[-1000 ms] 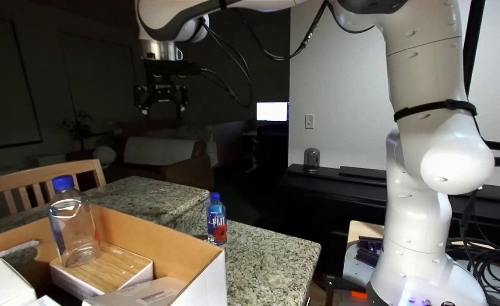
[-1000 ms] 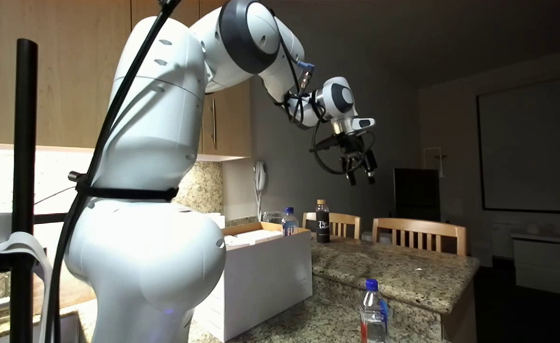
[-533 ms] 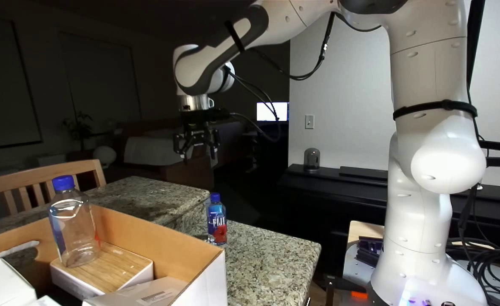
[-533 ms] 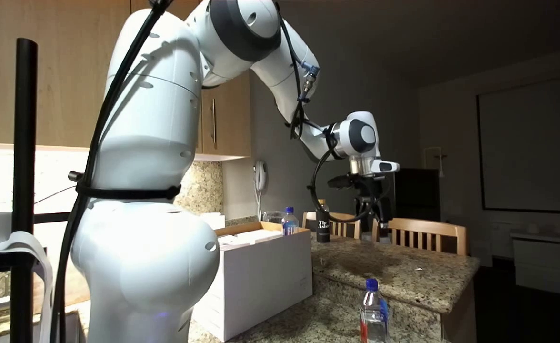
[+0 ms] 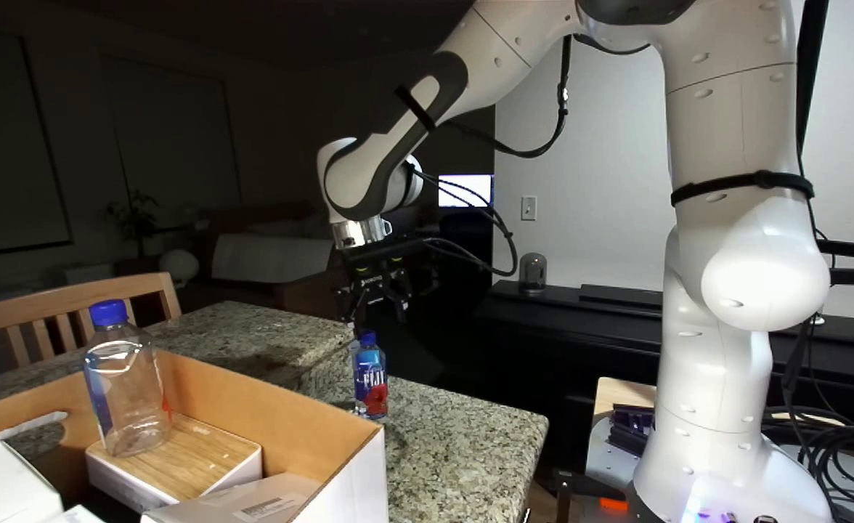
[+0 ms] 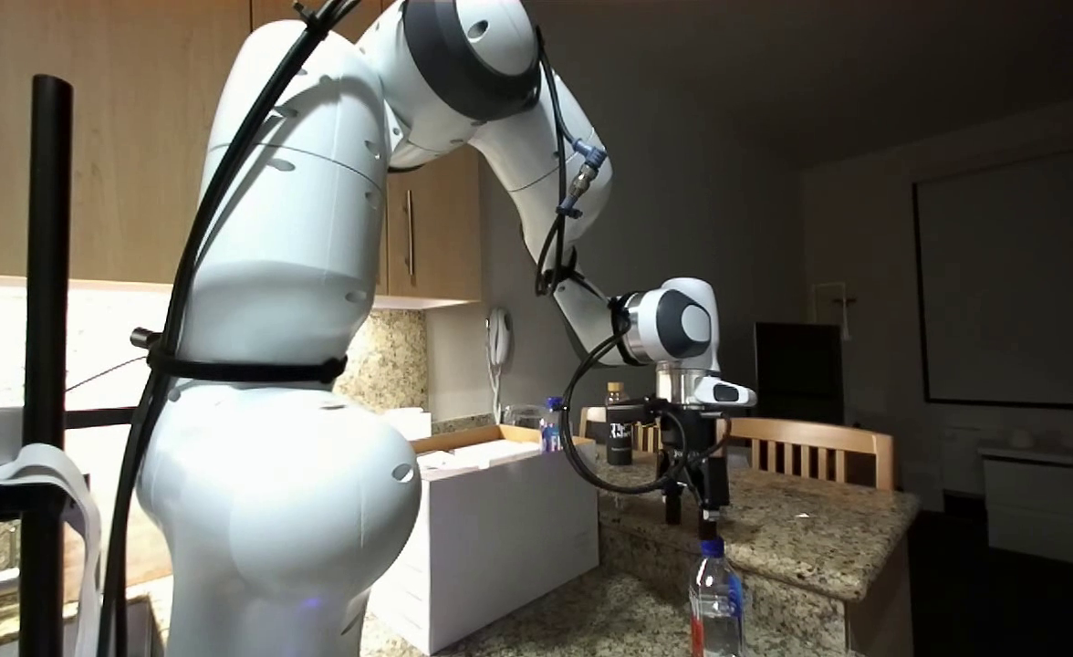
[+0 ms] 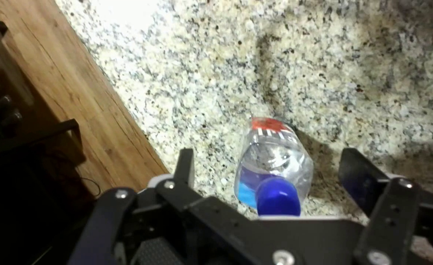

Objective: Put the two bottles in the white box

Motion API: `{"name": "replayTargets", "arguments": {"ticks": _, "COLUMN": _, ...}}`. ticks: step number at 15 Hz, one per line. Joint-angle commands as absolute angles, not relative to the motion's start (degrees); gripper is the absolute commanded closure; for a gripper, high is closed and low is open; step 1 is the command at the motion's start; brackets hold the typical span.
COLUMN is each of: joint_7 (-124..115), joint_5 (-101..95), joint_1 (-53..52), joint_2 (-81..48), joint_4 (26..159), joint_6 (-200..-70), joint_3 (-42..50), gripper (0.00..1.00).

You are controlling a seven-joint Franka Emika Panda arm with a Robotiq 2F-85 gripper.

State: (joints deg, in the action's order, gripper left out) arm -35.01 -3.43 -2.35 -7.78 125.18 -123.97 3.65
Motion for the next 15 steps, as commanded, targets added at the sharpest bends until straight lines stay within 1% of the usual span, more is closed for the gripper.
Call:
{"name": "replayTargets", "arguments": {"ticks": 1, "joint_7": -33.1, "joint_5": -2.4, "joint_1": -1.3, "joint_2": -6.5, "joint_4": 129.2, "joint_6": -127.0, "joint_3": 3.5, "gripper": 0.00}}
{"name": "replayTargets", "arguments": {"ticks": 7, "joint_7": -34.3, "joint_5": -3.8, "joint_1": -1.5, "joint_2": -7.9, "joint_4": 130.3, "joint_6": -133.4, "joint_3": 4.2, "gripper": 0.01}}
{"name": "replayTargets", "arguments": {"ticks": 8, "joint_7": -34.3, "joint_5": -3.8, "joint_1": -1.5, "joint_2": -8.3, "joint_4": 130.2, "joint_6": -134.2, "joint_3": 4.3, "gripper": 0.24}}
{"name": "replayTargets", "arguments": {"ticks": 10, "joint_7": -34.0, "joint_5": -3.3, "joint_1": -1.5, "joint_2": -9.1, "joint_4": 129.8, "joint_6": -135.4, "joint_3": 4.3, "gripper": 0.27}}
{"name": "replayTargets", "arguments": {"ticks": 11, "joint_7": -33.8, "joint_5": -3.0, "joint_1": -1.6, "joint_2": -9.6, "joint_4": 129.6, "joint_6": -136.0, "joint_3": 4.2, "gripper": 0.32}}
{"name": "replayTargets", "arguments": {"ticks": 12, "joint_7": -33.8, "joint_5": -2.8, "joint_1": -1.6, "joint_2": -10.1, "joint_4": 129.3, "joint_6": -136.5, "joint_3": 4.2, "gripper": 0.42}}
{"name": "replayTargets", "arguments": {"ticks": 15, "joint_7": -33.7, "joint_5": -2.7, "joint_1": -1.8, "joint_2": -11.4, "joint_4": 128.5, "joint_6": -137.6, "joint_3": 4.2, "gripper": 0.62}}
